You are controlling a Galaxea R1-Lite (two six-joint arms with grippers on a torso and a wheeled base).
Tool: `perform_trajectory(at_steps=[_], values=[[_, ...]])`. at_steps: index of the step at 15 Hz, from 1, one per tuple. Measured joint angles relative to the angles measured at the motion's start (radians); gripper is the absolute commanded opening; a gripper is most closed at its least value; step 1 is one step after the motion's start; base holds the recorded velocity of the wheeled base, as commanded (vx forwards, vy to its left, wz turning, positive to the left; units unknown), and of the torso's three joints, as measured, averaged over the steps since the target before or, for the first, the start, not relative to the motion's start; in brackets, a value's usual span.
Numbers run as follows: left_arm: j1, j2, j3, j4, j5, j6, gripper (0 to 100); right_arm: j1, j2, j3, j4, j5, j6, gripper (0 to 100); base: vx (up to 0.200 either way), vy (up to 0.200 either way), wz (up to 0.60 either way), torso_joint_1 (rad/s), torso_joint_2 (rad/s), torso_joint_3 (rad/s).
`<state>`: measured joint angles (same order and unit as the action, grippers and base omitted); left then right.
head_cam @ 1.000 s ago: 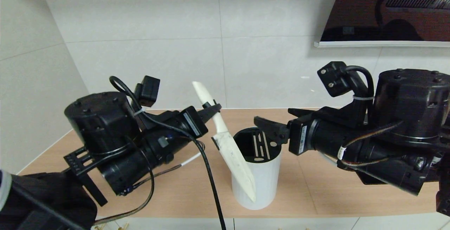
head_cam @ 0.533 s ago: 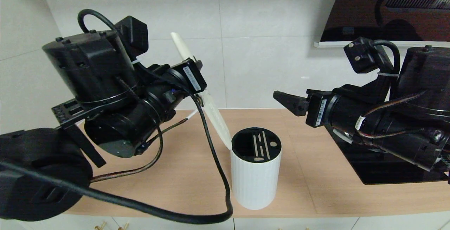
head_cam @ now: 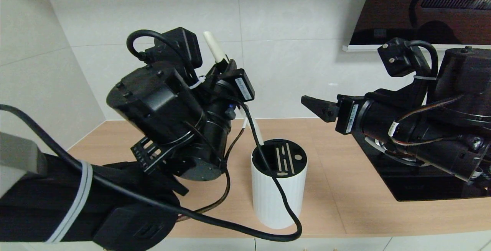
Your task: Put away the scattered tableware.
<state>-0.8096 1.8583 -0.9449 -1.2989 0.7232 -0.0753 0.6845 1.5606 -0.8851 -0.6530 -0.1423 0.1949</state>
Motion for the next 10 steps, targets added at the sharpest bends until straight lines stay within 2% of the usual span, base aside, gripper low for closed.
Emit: perform_trajectory(at_steps=[4,10], values=[[-0.056,0.016,0.03,0.0,-0.005,0.002,0,-0.001,0.004,0.0,0.0,0.001,-0.001,100,0.0,0.0,0.0,0.0,0.0,0.0],[-0.067,0.036,0.051,-0.003,-0.009,0.003,0,-0.001,0.013,0.003,-0.001,0.001,-0.002,100,0.0,0.0,0.0,0.0,0.0,0.0]])
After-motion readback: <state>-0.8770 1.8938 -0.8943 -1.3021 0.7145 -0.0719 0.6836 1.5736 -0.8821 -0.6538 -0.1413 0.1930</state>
